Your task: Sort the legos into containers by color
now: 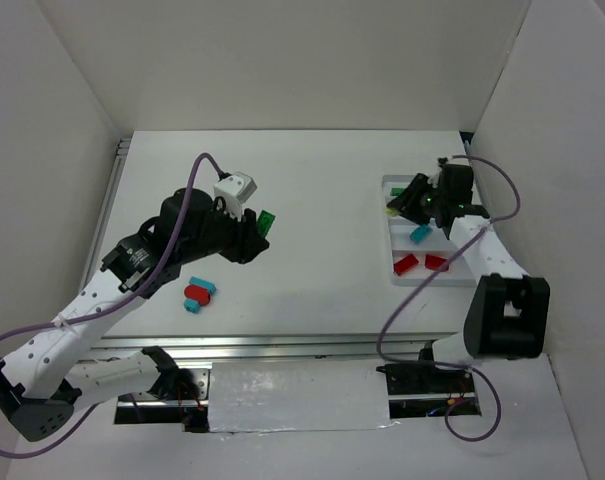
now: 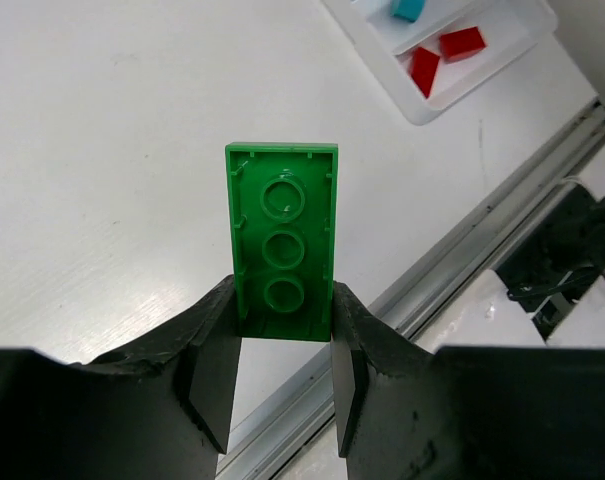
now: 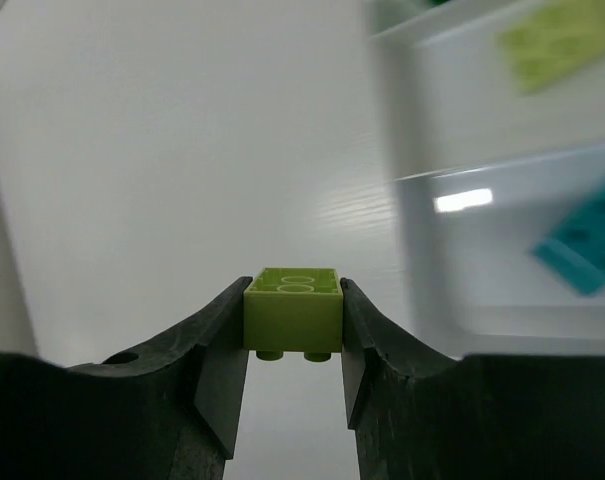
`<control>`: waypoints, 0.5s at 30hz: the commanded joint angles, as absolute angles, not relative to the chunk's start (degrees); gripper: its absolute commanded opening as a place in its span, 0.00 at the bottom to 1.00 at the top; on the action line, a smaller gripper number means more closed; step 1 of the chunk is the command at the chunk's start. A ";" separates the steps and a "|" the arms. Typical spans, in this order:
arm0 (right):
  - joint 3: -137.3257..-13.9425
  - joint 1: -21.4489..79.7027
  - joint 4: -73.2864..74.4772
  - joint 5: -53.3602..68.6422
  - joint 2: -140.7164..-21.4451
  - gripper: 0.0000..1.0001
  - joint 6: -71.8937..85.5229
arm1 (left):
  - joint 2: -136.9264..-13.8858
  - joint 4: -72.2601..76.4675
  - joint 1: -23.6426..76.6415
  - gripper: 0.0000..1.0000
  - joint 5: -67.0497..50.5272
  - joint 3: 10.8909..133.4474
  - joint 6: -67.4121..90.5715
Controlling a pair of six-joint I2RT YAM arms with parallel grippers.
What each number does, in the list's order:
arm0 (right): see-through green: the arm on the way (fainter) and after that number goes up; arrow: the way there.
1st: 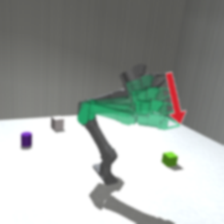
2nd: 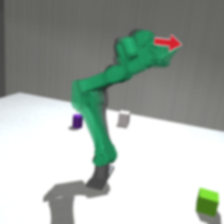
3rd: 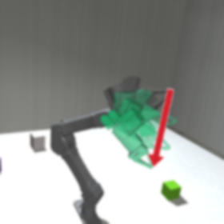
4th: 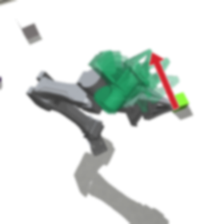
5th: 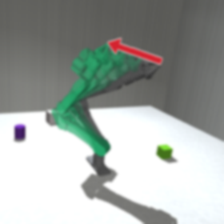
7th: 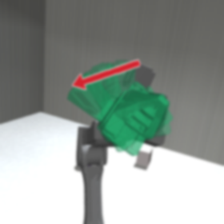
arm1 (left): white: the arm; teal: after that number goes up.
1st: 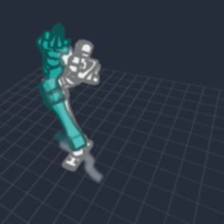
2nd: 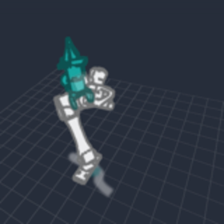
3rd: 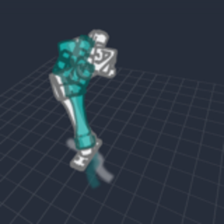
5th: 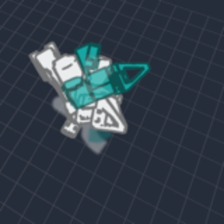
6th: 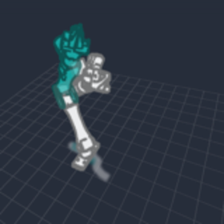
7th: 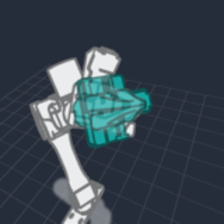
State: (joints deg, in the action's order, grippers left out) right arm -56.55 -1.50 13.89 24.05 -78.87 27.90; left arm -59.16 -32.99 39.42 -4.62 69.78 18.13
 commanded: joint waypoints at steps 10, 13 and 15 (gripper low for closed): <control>-82.26 -9.40 24.60 -6.32 -104.47 0.00 38.49 | -53.70 -31.64 39.02 0.00 -2.21 62.75 17.84; -83.15 -10.45 23.91 -7.65 -107.13 0.01 39.46 | -53.61 -32.08 39.02 0.00 -2.02 62.14 17.23; -84.19 -10.98 23.82 -7.56 -108.19 0.01 39.46 | -53.44 -32.08 39.02 0.00 -2.46 62.14 16.88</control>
